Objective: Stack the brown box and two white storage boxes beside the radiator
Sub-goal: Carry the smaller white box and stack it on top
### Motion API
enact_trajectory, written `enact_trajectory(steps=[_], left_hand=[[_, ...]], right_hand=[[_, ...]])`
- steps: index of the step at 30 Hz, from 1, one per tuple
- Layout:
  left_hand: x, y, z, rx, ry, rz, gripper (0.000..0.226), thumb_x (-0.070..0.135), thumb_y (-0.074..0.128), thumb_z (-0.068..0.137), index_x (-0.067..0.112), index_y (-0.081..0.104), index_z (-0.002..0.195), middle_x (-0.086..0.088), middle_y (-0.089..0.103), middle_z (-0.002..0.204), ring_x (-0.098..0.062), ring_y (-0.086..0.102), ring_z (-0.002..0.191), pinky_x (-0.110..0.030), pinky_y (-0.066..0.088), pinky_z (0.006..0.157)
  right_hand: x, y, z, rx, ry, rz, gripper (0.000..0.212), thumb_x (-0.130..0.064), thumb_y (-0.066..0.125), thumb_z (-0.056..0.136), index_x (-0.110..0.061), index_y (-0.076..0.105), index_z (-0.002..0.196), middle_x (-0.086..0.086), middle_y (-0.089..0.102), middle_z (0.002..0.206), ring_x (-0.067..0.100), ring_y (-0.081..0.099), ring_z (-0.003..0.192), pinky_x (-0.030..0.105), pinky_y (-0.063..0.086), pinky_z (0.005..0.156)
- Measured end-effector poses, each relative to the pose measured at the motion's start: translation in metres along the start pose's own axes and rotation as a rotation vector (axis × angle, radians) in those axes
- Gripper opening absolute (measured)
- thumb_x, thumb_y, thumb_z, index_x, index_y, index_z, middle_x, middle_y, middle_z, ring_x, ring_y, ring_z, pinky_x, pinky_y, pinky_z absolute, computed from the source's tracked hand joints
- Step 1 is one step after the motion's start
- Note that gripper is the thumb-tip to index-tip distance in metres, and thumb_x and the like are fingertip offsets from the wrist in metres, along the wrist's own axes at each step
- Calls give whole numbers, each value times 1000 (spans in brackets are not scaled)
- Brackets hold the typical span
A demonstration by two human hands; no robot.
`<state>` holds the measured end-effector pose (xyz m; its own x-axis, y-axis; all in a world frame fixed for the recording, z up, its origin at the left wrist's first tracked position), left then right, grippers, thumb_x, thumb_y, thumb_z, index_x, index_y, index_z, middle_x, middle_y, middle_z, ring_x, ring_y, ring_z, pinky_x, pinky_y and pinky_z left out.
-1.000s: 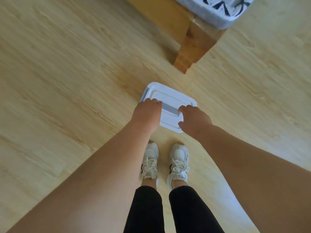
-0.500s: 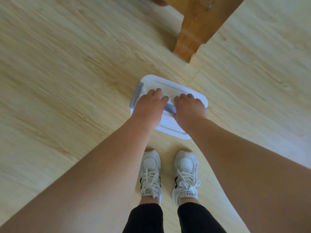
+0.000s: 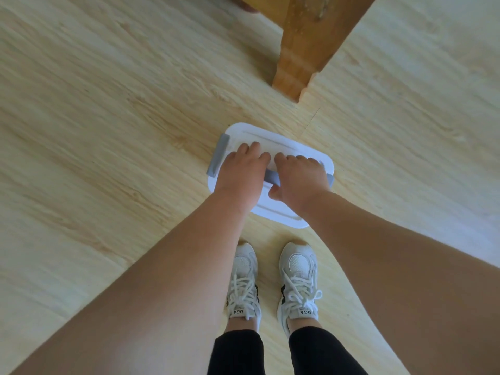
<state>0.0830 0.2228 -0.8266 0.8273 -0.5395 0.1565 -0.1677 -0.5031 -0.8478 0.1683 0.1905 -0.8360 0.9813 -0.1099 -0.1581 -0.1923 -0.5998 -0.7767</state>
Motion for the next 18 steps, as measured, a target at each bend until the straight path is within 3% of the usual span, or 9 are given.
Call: enact_trajectory(steps=[4, 8, 11, 18], left_hand=[[8, -12, -4, 17, -10, -1, 22, 8, 61, 82, 15, 53, 101, -3, 46, 114, -22, 44, 107, -30, 37, 78], [24, -35, -21, -14, 22, 57, 22, 10, 58, 84, 16, 52, 104, -1, 51, 112, -22, 44, 111, -30, 34, 78], [35, -71, -41, -7, 34, 53, 20, 10, 54, 88, 16, 52, 107, -2, 55, 112, -23, 46, 111, -30, 36, 82], [69, -176, -93, 38, 87, 11, 19, 7, 56, 86, 14, 51, 103, -2, 57, 107, -22, 46, 107, -28, 31, 72]], right_hand=[[0, -6, -17, 23, 8, 128, 37, -28, 61, 84, -11, 46, 113, 1, 48, 91, 22, 49, 93, 31, 31, 66], [4, -25, -41, -35, 46, 193, 29, -25, 60, 86, -12, 53, 112, 5, 53, 109, 24, 47, 109, 30, 37, 77], [3, -56, -65, -30, 54, 165, 24, -21, 59, 88, -12, 56, 110, 6, 54, 111, 25, 48, 109, 32, 41, 86], [0, -147, -137, 40, 99, 160, 21, -22, 62, 86, -13, 59, 105, 5, 56, 106, 25, 49, 105, 31, 40, 81]])
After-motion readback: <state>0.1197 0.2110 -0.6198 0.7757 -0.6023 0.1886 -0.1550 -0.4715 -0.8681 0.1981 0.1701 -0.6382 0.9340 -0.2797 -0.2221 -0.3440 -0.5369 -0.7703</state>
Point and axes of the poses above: each hand's wrist, its own z-axis towards the middle knuckle, its own y-axis out of the palm, x = y × z, the point moved 6 cm from there along z, towards the middle knuckle
